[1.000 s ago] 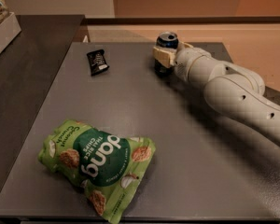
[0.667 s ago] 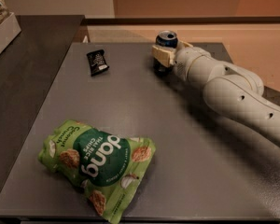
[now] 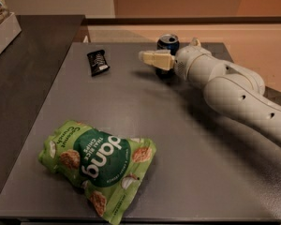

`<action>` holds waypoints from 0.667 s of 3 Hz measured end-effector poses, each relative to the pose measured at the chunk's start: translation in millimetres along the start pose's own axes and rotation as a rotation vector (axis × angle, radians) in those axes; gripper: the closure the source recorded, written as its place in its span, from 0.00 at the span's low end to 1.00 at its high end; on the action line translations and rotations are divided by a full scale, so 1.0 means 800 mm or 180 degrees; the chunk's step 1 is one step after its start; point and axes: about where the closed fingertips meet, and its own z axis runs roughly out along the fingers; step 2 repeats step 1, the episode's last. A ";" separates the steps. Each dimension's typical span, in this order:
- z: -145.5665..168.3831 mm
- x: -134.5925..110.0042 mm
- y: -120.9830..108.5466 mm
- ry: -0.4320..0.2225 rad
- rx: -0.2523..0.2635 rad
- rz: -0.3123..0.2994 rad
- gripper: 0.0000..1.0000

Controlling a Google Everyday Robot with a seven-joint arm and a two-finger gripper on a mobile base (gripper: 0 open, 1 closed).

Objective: Place pepsi can upright

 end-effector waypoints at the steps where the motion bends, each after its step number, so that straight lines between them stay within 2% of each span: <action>1: 0.000 0.000 0.000 0.0000 0.0000 0.0000 0.00; 2: 0.000 0.000 0.000 0.0000 0.0000 0.0000 0.00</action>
Offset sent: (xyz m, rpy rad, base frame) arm 0.0000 0.0000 0.0000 0.0000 0.0000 0.0000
